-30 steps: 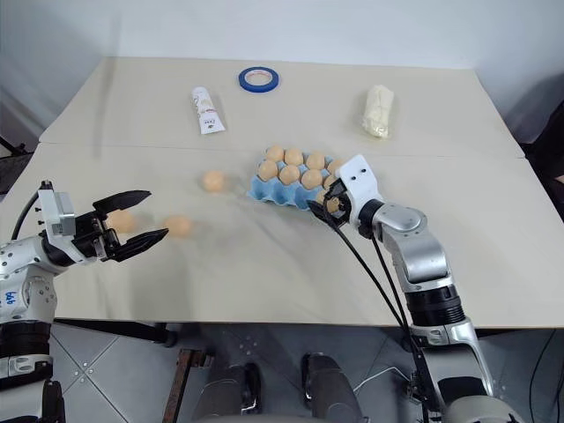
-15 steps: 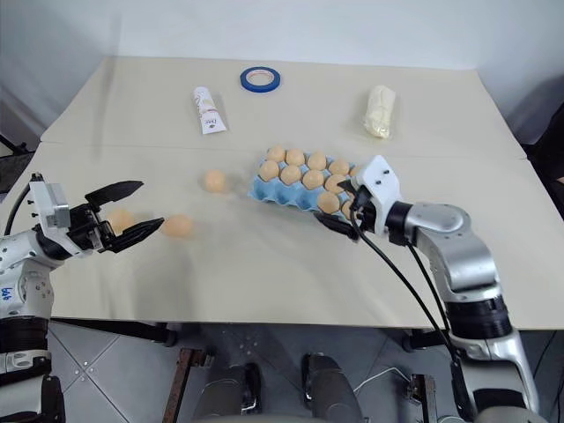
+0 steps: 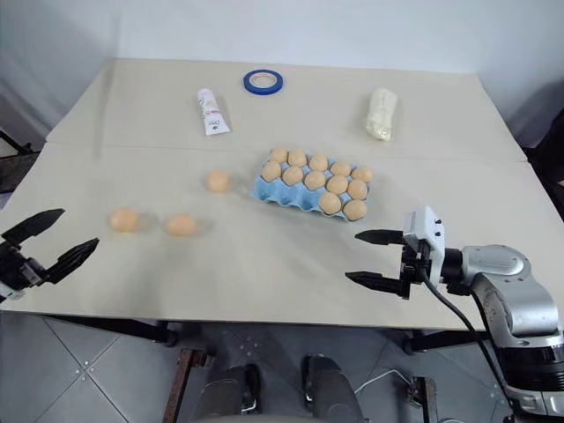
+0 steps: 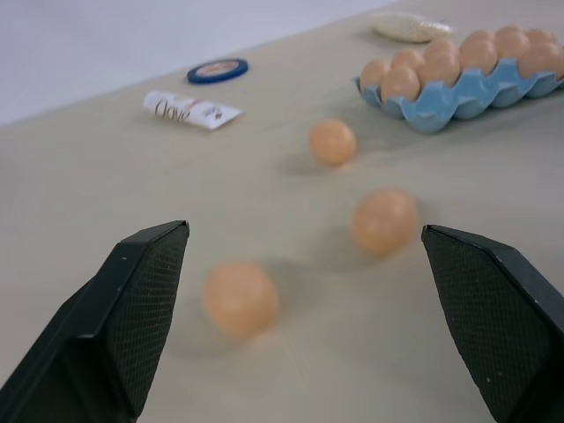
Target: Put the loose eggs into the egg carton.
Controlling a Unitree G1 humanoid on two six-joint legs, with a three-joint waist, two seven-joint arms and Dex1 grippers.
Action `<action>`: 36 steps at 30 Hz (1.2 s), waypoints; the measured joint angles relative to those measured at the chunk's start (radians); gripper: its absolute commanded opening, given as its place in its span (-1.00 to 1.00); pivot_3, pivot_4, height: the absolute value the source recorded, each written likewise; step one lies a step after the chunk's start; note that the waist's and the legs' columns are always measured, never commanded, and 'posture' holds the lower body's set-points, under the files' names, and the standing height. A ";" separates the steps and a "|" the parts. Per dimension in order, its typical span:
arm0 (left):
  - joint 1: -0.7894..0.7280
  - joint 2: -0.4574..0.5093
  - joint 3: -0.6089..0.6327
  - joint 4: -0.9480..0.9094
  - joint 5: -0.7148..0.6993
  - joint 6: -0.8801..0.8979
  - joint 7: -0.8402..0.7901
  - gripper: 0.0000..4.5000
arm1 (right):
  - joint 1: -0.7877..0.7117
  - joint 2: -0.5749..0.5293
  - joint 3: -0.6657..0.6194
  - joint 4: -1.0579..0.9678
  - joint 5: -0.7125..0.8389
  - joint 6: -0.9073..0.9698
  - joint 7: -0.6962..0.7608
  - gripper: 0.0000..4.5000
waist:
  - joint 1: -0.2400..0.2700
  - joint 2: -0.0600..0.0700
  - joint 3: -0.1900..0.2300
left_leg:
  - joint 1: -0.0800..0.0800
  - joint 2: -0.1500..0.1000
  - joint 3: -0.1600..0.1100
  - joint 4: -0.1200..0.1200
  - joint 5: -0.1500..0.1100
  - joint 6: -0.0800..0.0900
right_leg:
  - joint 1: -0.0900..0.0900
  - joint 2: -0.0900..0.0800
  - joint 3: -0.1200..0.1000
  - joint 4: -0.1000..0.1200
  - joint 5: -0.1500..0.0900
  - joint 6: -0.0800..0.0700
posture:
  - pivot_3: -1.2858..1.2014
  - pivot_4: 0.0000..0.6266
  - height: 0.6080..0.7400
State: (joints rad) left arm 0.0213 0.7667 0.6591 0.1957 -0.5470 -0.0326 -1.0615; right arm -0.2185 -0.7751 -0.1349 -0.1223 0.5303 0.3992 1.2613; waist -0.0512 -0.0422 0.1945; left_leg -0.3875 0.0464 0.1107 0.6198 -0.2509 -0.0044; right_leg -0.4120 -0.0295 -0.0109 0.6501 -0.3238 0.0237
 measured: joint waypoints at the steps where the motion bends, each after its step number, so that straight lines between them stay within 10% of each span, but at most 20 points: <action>1: 0.015 -0.001 0.005 -0.014 -0.003 0.004 0.005 1.00 | -0.006 0.000 0.000 0.014 0.000 -0.006 0.004 0.98 | 0.001 0.000 0.000 | -0.001 0.000 0.000 -0.001 0.000 0.000 | 0.000 0.000 0.000 -0.001 0.000 0.000 | 0.03 -0.52 1.00; 16: -0.046 -0.211 -0.232 -0.432 0.044 0.207 0.392 1.00 | -0.075 -0.001 0.026 0.042 -0.007 -0.005 -0.011 0.98 | 0.017 0.002 0.001 | 0.000 0.000 0.000 -0.004 0.002 0.004 | 0.002 0.002 -0.002 -0.006 0.000 0.003 | 0.03 -0.52 1.00; 36: -0.208 -0.365 -0.497 -0.471 0.238 0.617 0.852 1.00 | -0.078 -0.019 0.028 0.018 -0.018 0.020 -0.050 0.98 | 0.023 0.001 0.001 | -0.001 0.000 0.003 0.004 0.002 0.004 | 0.002 0.004 0.002 0.002 0.002 0.005 | 0.03 -0.52 1.00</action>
State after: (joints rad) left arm -0.1870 0.4017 0.1617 -0.2754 -0.3094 0.5848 -0.2093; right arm -0.2964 -0.7936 -0.1069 -0.1042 0.5122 0.4191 1.2115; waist -0.0282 -0.0407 0.1953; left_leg -0.3880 0.0468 0.1137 0.6242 -0.2485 -0.0001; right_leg -0.4103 -0.0256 -0.0089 0.6519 -0.3222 0.0291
